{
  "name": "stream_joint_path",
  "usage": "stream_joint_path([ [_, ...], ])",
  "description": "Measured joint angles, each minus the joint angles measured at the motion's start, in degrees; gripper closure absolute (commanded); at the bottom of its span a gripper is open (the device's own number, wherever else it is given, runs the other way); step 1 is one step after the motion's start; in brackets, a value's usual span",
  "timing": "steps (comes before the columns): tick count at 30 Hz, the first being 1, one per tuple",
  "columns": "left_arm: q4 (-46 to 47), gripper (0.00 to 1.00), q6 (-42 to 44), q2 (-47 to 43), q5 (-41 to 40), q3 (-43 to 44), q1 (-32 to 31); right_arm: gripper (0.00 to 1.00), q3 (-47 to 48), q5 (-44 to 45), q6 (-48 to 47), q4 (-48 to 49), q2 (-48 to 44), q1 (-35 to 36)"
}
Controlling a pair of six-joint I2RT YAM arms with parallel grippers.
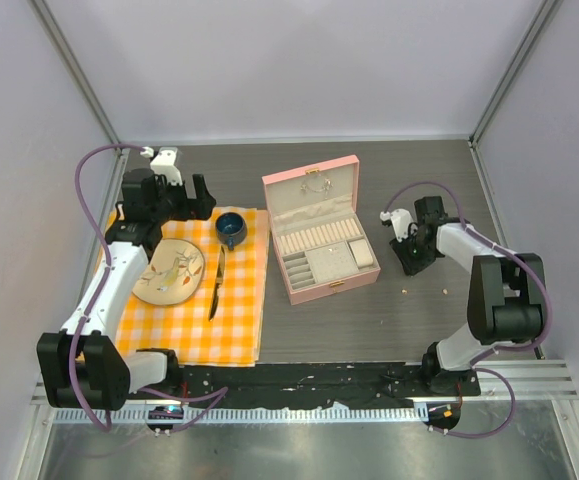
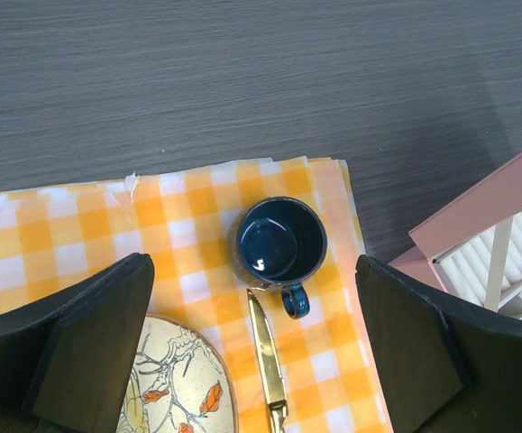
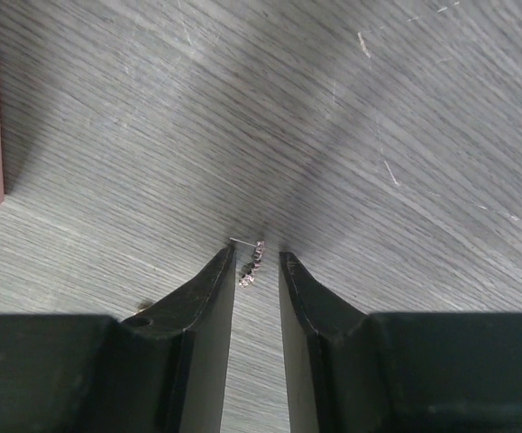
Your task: Organize the mixed jewelry
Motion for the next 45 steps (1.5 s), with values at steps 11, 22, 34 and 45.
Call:
stream_joint_path([
  [11,0.0,0.00,0.5,0.0,0.0,0.0,0.0,0.82,1.4,-1.0,-0.6,-0.1,1.5,-0.1],
  [22,0.0,0.00,0.5,0.0,0.0,0.0,0.0,0.97,1.3,-1.1,-1.0,0.5,1.5,-0.3],
  [34,0.0,0.00,0.5,0.0,0.0,0.0,0.0,0.99,0.6,-0.6,-1.0,-1.8,-4.8,-0.3],
  [45,0.0,0.00,0.5,0.0,0.0,0.0,0.0,0.99,7.8,6.4,2.6,-6.6,-15.4,15.0],
])
